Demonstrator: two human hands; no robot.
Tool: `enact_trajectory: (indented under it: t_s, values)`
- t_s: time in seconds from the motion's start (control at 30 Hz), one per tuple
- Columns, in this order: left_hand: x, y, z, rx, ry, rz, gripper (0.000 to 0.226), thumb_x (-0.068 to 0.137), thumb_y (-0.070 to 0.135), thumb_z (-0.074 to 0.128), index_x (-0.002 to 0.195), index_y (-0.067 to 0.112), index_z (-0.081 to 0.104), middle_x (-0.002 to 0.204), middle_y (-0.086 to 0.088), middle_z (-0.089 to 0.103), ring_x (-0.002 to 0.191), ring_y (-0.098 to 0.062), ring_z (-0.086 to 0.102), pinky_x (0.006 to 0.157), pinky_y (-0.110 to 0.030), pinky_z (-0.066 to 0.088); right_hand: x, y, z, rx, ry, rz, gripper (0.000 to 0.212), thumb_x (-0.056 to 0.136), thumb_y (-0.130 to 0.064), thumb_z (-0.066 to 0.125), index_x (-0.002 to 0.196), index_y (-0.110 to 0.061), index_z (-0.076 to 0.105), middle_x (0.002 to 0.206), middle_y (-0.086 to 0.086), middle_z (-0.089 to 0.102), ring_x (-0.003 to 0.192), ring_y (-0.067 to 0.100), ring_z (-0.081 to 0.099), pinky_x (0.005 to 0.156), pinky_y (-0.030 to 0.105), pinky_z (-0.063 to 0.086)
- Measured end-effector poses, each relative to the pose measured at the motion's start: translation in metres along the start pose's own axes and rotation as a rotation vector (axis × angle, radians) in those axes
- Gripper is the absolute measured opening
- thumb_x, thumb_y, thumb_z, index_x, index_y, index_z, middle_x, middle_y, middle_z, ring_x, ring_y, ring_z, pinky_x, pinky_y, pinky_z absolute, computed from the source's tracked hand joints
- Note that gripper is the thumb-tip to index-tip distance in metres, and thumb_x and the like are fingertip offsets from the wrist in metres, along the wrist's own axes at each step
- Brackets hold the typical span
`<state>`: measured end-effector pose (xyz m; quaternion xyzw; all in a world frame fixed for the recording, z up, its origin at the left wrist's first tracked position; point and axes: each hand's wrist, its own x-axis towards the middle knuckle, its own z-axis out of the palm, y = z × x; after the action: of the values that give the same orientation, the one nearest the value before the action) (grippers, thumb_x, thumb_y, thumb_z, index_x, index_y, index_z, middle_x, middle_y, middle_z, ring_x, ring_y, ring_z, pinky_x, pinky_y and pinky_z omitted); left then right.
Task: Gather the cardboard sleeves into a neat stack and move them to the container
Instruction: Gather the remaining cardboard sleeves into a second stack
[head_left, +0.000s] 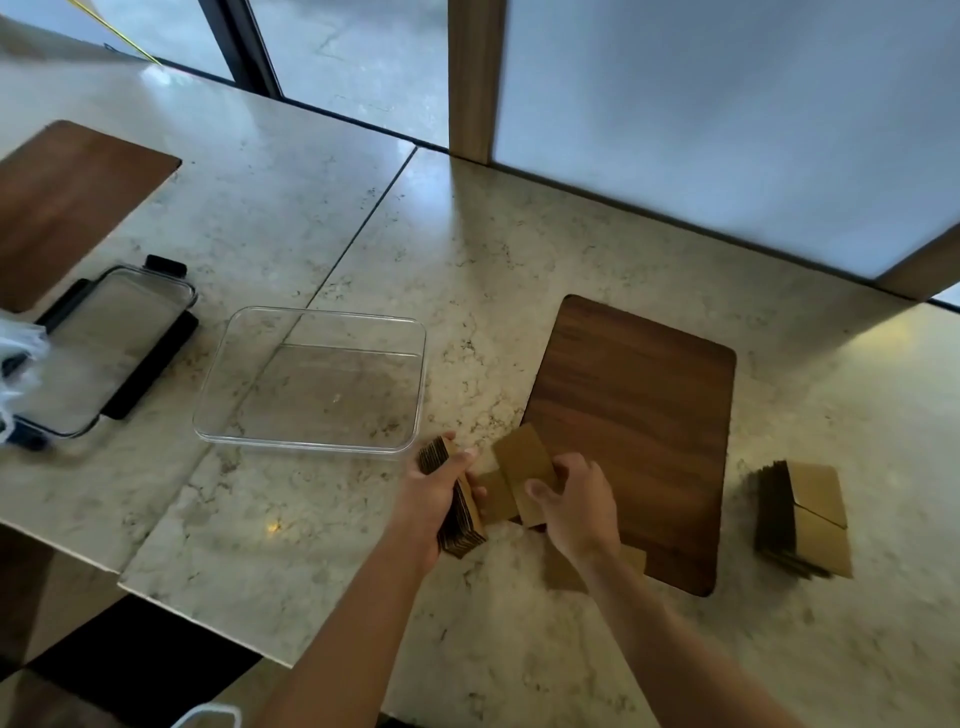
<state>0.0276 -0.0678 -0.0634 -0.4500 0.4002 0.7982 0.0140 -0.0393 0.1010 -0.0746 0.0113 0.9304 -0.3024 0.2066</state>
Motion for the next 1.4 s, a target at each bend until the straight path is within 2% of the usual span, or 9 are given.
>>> enact_trajectory:
  t_s: [0.13,0.37,0.6,0.83,0.93,1.03,1.13,1.27,1.4]
  values:
    - [-0.002,-0.001,0.007,0.016,-0.009,0.004,0.038,0.091,0.016,0.081,0.124,0.024,0.064,0.095,-0.022,0.070,0.072,-0.034,0.072,0.083,-0.063,0.060,0.006,0.007,-0.024,0.238,-0.015,0.137,0.014,0.097,-0.034,0.066,0.088,-0.024,0.062,0.096,0.000,0.069,0.080,0.010,0.061,0.070,0.031,0.052]
    - [-0.013,-0.001,0.033,0.136,-0.265,-0.023,0.069,0.073,0.030,0.089,0.133,0.007,0.063,0.115,-0.032,0.075,0.089,-0.041,0.078,0.068,-0.048,0.066,-0.017,-0.012,-0.050,0.778,-0.101,0.179,0.017,0.102,-0.026,0.061,0.096,-0.019,0.075,0.085,-0.001,0.078,0.077,0.014,0.076,0.057,0.025,0.060]
    - [-0.007,-0.001,0.025,0.086,-0.210,-0.106,0.049,0.088,-0.004,0.067,0.135,0.008,0.061,0.111,-0.026,0.078,0.083,-0.035,0.080,0.061,-0.044,0.064,-0.012,-0.010,-0.034,0.217,0.101,-0.060,0.018,0.102,-0.031,0.059,0.111,-0.032,0.075,0.110,-0.009,0.065,0.091,-0.003,0.058,0.076,0.007,0.042]
    - [-0.018,0.002,-0.019,0.105,-0.192,0.087,0.079,0.066,0.008,0.089,0.132,0.043,0.064,0.113,-0.022,0.069,0.096,-0.039,0.069,0.083,-0.061,0.060,0.009,-0.014,-0.003,-0.481,-0.348,-0.509,0.073,0.088,-0.038,0.070,0.150,-0.049,0.033,0.164,-0.005,0.011,0.149,0.032,0.003,0.120,0.054,0.014]
    - [-0.023,0.003,-0.028,0.021,-0.191,0.056,0.078,0.064,0.012,0.092,0.132,0.036,0.063,0.102,-0.019,0.068,0.083,-0.035,0.069,0.073,-0.051,0.061,0.025,-0.015,-0.009,-0.559,-0.284,-0.538,0.062,0.080,-0.043,0.076,0.137,-0.040,0.051,0.154,-0.003,0.035,0.144,0.028,0.019,0.115,0.048,0.021]
    - [-0.025,0.002,-0.029,-0.122,-0.172,0.028,0.076,0.068,0.018,0.096,0.135,0.024,0.061,0.092,-0.019,0.070,0.076,-0.033,0.071,0.069,-0.050,0.064,0.029,-0.002,-0.024,-0.380,-0.167,-0.397,0.034,0.082,-0.043,0.076,0.106,-0.032,0.055,0.109,-0.010,0.063,0.106,0.017,0.057,0.091,0.035,0.044]
    - [-0.019,0.000,-0.022,-0.193,-0.164,0.002,0.063,0.076,0.022,0.086,0.133,0.019,0.062,0.094,-0.019,0.074,0.080,-0.033,0.074,0.069,-0.049,0.065,0.028,0.009,-0.039,0.113,-0.095,-0.015,0.016,0.092,-0.037,0.072,0.093,-0.030,0.057,0.096,-0.006,0.068,0.079,0.008,0.063,0.061,0.026,0.052]
    - [-0.012,-0.006,0.002,-0.118,-0.195,-0.045,0.056,0.079,0.017,0.083,0.131,0.022,0.064,0.103,-0.022,0.077,0.084,-0.037,0.078,0.067,-0.051,0.066,0.013,0.003,-0.043,0.636,-0.052,0.285,0.012,0.097,-0.037,0.066,0.098,-0.025,0.068,0.103,0.002,0.069,0.092,0.019,0.066,0.077,0.040,0.060]
    - [-0.009,-0.013,0.034,0.101,-0.218,-0.053,0.049,0.073,0.018,0.090,0.117,0.033,0.074,0.110,-0.022,0.079,0.086,-0.040,0.079,0.063,-0.046,0.064,-0.020,-0.005,-0.017,0.612,-0.062,0.213,0.014,0.098,-0.033,0.064,0.091,-0.023,0.068,0.091,-0.003,0.070,0.087,0.018,0.067,0.070,0.028,0.054]
